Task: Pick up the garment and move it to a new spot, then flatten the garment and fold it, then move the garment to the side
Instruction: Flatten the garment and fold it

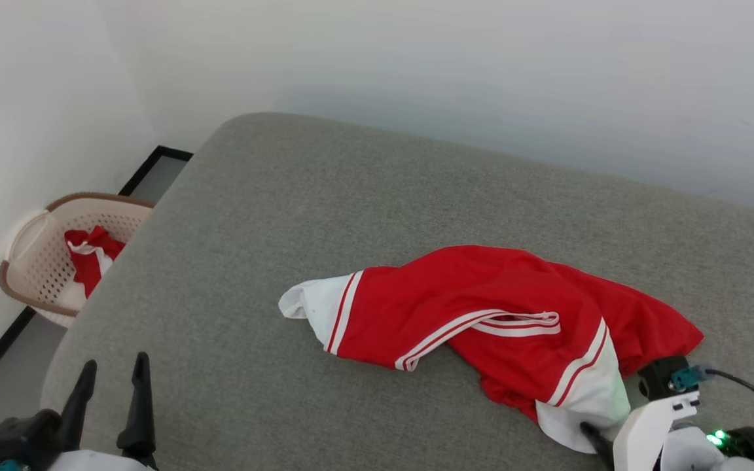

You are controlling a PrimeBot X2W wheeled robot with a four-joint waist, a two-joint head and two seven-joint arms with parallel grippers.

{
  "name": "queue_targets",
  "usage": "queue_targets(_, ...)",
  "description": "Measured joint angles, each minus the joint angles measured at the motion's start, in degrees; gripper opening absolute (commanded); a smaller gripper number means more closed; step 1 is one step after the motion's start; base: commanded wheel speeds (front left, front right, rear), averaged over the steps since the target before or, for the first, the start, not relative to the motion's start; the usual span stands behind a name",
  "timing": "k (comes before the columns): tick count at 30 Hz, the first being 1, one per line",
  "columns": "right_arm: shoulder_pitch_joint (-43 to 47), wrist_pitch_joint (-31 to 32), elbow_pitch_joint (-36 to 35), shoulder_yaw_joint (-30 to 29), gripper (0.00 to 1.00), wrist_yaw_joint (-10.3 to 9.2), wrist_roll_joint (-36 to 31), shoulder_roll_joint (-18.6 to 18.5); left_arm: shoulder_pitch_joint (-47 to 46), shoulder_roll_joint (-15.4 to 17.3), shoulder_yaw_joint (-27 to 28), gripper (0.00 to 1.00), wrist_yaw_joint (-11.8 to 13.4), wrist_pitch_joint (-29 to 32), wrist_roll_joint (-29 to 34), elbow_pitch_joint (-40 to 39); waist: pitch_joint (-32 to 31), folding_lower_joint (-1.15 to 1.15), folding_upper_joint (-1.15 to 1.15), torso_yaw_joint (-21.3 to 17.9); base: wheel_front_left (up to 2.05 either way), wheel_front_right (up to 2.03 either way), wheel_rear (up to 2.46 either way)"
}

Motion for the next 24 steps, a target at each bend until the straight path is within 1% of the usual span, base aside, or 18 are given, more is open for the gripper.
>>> queue_targets(1, -0.42, -0.13, 0.49, 0.29, 0.00, 0.00, -0.09, -0.12, 0.02, -0.52, 0.43, 1.00, -0.32, -0.01, 0.24, 0.05, 0.16, 0.00, 0.00, 0.11, 0.00, 0.00, 0.00)
queue_targets(8, -2.93, -2.15, 3.50, 1.88, 0.00, 0.00, 0.40, -0.45, 0.44, -3.23, 3.34, 1.00, -2.02, -0.03, 2.11, 0.49, 0.55, 0.00, 0.00, 0.22, 0.00, 0.00, 0.00)
queue_targets(11, -4.20, -2.29, 3.80, 2.87, 0.00, 0.00, 0.80, -1.18, 0.99, -4.14, 4.58, 1.00, -2.66, -0.03, 2.99, 0.55, 0.50, 0.00, 0.00, 0.01, 0.00, 0.00, 0.00)
queue_targets(17, -6.10, -1.24, 1.77, 4.99, 0.00, 0.00, 1.47, -4.44, 2.01, -5.78, 6.72, 1.00, -3.74, -0.03, 4.41, 0.36, 0.23, 0.00, 0.00, -0.74, 0.00, 0.00, 0.00)
queue_targets(24, -8.25, 1.14, -2.46, 3.90, 0.00, 0.00, 1.87, -9.75, 3.35, -7.60, 8.46, 1.00, -4.80, -0.03, 5.89, -0.11, -0.56, 0.00, 0.00, -2.21, 0.00, 0.00, 0.00)
